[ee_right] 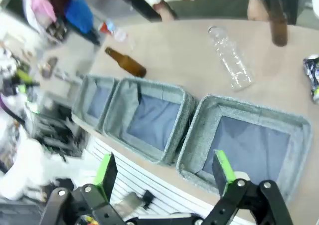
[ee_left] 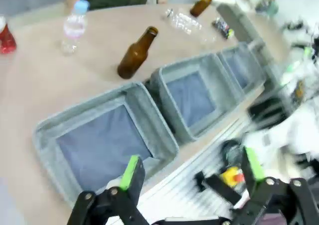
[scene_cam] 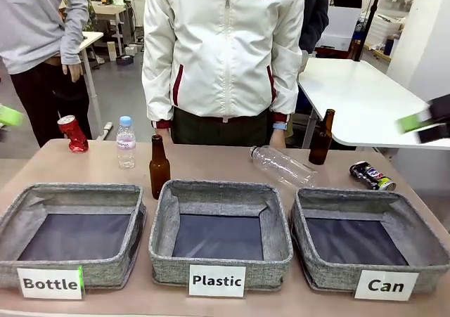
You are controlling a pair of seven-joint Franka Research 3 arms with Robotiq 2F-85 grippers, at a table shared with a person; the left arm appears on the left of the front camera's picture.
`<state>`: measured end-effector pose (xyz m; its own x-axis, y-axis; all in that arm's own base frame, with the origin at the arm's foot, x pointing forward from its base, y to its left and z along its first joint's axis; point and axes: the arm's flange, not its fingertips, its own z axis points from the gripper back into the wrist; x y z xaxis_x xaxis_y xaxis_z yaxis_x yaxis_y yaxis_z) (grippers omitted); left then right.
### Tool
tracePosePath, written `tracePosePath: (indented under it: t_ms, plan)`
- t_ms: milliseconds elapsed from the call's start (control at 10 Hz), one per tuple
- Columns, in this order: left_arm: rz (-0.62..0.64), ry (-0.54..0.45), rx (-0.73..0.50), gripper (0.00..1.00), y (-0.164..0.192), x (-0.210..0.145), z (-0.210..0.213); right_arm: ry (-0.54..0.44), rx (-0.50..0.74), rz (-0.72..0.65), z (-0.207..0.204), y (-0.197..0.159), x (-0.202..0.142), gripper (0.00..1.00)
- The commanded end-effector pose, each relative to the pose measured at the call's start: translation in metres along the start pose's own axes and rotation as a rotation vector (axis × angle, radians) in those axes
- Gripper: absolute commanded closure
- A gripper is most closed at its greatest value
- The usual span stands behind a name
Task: Sort the can waste into the basket.
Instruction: Pick up the can waste from the table and place it in the right Fabric basket.
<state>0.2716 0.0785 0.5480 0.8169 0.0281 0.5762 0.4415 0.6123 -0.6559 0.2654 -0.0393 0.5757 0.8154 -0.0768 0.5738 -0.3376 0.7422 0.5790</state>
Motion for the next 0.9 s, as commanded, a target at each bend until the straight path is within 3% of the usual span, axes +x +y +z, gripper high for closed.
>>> tracePosePath:
  t_ms: [0,300,500,600,700,800]
  plan:
    - [0.218,-0.241,-0.132,0.00,0.093,-0.092,0.022,-0.255,0.117,-0.263,0.006,-0.090,-0.098,0.00]
    - [0.437,-0.410,-0.172,0.00,0.159,-0.137,0.038,-0.389,0.201,-0.491,0.030,-0.172,-0.133,0.00]
    - [0.476,-0.557,-0.195,0.00,0.163,-0.173,0.024,-0.360,0.265,-0.591,0.019,-0.222,-0.137,0.00]
    - [0.481,-0.599,-0.171,0.00,0.155,-0.178,0.014,-0.356,0.231,-0.618,0.013,-0.229,-0.139,0.00]
    - [0.506,-0.488,-0.156,0.00,0.205,-0.142,0.097,-0.387,0.205,-0.607,0.091,-0.238,-0.110,0.00]
    - [0.506,-0.488,-0.156,0.00,0.205,-0.142,0.097,-0.387,0.205,-0.607,0.091,-0.238,-0.110,0.00]
